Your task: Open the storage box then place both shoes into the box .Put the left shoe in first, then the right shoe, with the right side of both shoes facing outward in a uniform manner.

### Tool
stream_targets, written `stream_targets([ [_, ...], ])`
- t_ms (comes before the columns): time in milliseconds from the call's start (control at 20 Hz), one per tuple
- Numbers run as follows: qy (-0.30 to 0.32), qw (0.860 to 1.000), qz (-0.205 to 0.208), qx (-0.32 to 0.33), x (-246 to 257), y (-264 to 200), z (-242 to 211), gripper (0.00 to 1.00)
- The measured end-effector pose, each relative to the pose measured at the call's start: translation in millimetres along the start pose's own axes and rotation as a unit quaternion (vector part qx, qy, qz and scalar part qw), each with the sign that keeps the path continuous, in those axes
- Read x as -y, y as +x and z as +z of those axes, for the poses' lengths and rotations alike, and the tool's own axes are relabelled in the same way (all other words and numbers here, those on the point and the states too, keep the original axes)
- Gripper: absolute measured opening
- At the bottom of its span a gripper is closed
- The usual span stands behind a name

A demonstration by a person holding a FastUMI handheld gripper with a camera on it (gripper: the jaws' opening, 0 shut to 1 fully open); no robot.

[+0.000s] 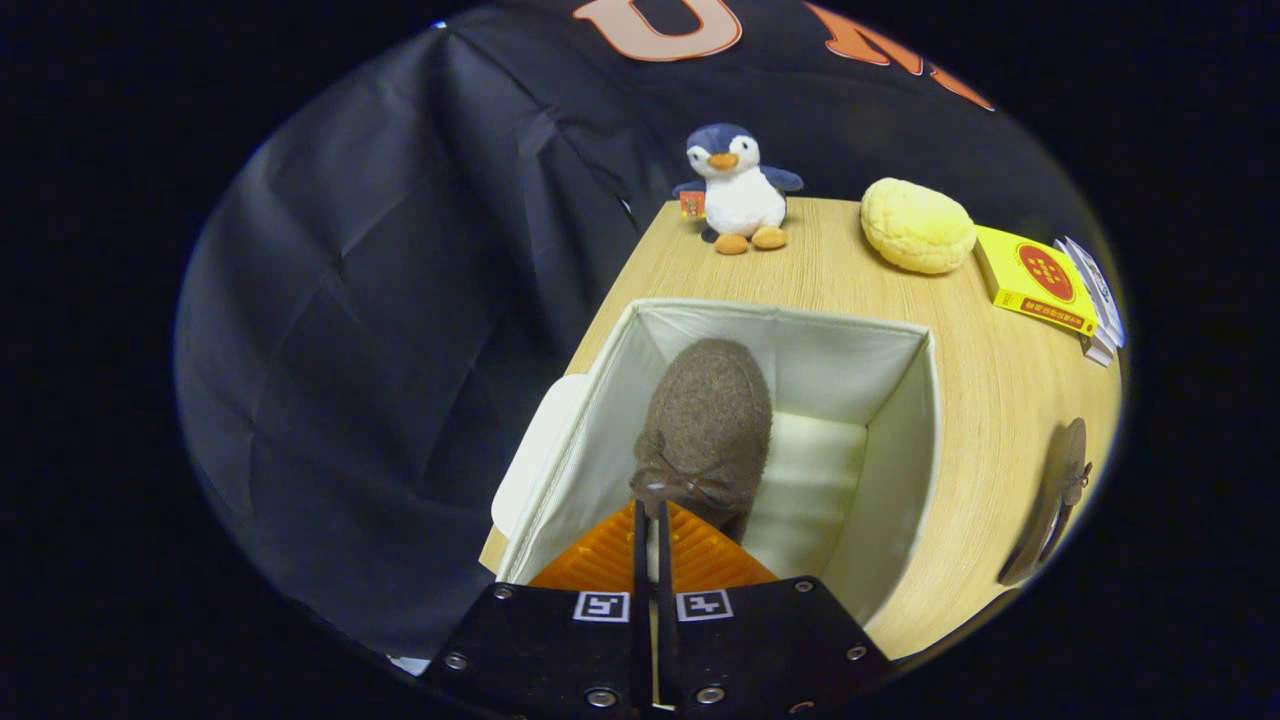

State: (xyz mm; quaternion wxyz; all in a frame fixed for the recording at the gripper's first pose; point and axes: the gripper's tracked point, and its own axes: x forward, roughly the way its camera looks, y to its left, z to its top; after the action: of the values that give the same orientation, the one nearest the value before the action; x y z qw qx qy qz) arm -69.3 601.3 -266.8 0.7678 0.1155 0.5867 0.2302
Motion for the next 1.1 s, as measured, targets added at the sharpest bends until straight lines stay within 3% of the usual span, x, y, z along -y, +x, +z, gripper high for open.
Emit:
stream_targets([
  [50, 0.001, 1.0, 0.004, 0.009, 4.4, -7.5, 2.1, 0.03],
  [250, -0.002, 0.998, -0.001, 0.055, 42.3, -47.3, 16.9, 0.21],
  [600, 0.014, 0.992, -0.061, 0.108, 158.2, -115.2, 15.4, 0.65],
  [900, 0.06, 0.984, -0.125, 0.111, 267.5, -151.0, -16.5, 0.87],
  [1100, 0.081, 0.978, -0.162, 0.1, 329.2, -165.0, -44.5, 0.91],
])
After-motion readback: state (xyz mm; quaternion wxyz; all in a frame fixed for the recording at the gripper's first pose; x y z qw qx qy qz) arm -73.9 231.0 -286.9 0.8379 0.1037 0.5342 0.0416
